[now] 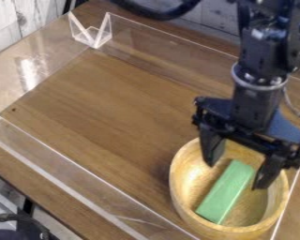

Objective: Remove the green block from the brown bowl and put it on the table

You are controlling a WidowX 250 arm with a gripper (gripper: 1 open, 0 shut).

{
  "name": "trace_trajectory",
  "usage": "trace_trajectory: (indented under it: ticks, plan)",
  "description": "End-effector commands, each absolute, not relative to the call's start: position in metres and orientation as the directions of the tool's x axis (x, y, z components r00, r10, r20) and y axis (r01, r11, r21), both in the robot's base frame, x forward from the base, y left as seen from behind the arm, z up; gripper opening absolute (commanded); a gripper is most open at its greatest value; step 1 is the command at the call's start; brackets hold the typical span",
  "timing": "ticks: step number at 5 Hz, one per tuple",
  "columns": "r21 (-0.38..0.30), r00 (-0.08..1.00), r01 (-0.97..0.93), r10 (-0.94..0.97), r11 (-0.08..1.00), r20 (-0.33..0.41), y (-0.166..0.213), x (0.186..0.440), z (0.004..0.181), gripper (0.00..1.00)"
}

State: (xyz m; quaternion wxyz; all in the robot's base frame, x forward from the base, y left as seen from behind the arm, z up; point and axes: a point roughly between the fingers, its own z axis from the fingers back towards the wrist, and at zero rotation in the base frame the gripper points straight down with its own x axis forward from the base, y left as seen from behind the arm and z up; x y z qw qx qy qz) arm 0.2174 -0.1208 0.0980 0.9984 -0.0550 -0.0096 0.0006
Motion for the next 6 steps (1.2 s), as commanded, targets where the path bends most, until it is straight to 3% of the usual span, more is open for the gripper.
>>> trace_trajectory:
  ticks: [1,3,5,6]
  plan:
    - [-0.126,0.998,-0.026,0.033,0.992,0.051,-0.121,0.215,0.102,1.0]
    - [-0.109,0.981,0.188,-0.181,0.976,0.069,-0.133,0.228,0.097,1.0]
    - [-0.091,0.977,0.205,-0.199,0.974,0.073,-0.124,0.233,0.109,1.0]
    - [-0.102,0.965,0.258,-0.251,0.961,0.077,-0.102,0.238,0.102,1.0]
